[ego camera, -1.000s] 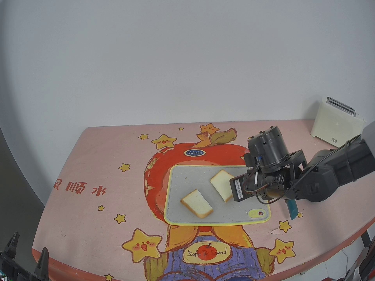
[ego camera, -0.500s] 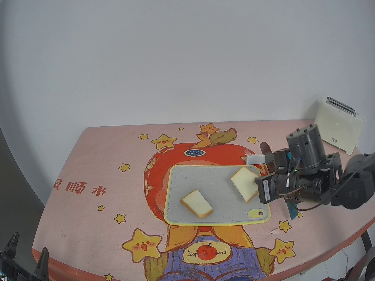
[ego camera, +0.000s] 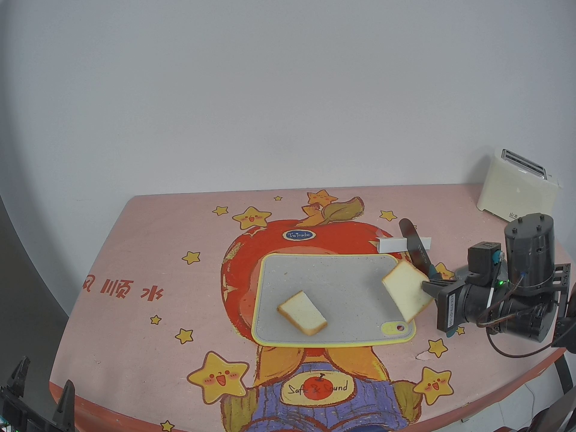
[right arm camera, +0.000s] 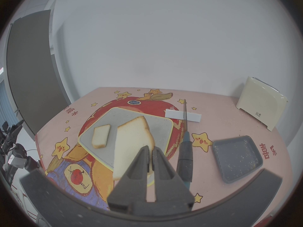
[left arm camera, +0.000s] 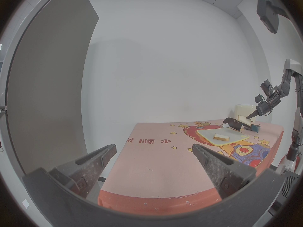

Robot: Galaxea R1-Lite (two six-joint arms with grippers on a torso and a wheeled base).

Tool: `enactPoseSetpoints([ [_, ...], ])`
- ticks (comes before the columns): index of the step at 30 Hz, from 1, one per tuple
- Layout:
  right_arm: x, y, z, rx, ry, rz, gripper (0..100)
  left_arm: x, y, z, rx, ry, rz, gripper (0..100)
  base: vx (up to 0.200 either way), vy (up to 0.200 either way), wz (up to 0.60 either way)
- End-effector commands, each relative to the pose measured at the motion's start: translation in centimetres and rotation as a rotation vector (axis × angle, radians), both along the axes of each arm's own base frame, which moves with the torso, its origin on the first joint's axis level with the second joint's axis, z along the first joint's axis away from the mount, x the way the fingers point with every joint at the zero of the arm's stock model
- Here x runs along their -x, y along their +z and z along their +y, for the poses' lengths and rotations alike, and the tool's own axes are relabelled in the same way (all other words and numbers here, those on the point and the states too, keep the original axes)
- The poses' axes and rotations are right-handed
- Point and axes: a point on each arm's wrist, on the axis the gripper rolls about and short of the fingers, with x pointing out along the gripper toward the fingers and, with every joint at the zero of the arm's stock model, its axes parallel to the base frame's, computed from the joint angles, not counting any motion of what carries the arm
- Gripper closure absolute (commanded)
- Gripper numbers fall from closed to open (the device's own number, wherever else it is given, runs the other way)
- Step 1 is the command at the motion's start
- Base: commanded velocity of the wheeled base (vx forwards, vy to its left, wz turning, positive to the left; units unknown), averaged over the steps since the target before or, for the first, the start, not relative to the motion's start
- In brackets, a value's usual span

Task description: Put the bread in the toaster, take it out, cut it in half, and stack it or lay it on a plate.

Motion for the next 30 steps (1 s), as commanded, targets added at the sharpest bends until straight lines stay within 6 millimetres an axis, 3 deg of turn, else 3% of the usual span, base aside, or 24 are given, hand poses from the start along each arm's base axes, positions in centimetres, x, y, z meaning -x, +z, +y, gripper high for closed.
enactPoseSetpoints([
  [1, 0.53, 0.33, -0.25, -0.014, 0.0, -0.025, 100, -0.05, -0.53, 0.0, 0.0, 0.001, 0.009, 0, 0.0, 0.0, 0.0],
  [5, 0.49, 0.42, -0.22, -0.02, 0.003, -0.042, 100, -0.05, -0.51, 0.0, -0.001, 0.005, 0.007, 0, 0.0, 0.0, 0.0],
  [11, 0.47, 0.51, -0.24, -0.024, 0.002, -0.048, 100, -0.05, -0.51, 0.06, 0.002, 0.026, 0.007, 0, 0.0, -0.2, 0.0],
  [17, 0.47, 0.43, -0.25, -0.021, 0.001, -0.047, 100, -0.05, -0.51, 0.06, 0.0, 0.028, 0.007, 0, 0.0, 0.0, 0.0],
  [23, 0.62, 0.66, -0.32, -0.026, 0.003, -0.054, 100, -0.05, -0.51, 0.06, 0.002, 0.028, 0.007, 0, 0.0, -0.2, 0.0],
  [30, 0.87, 1.06, -0.55, -0.035, 0.002, -0.068, 100, -0.05, -0.51, 0.06, 0.002, 0.028, 0.007, 0, 0.0, 0.0, 0.0],
])
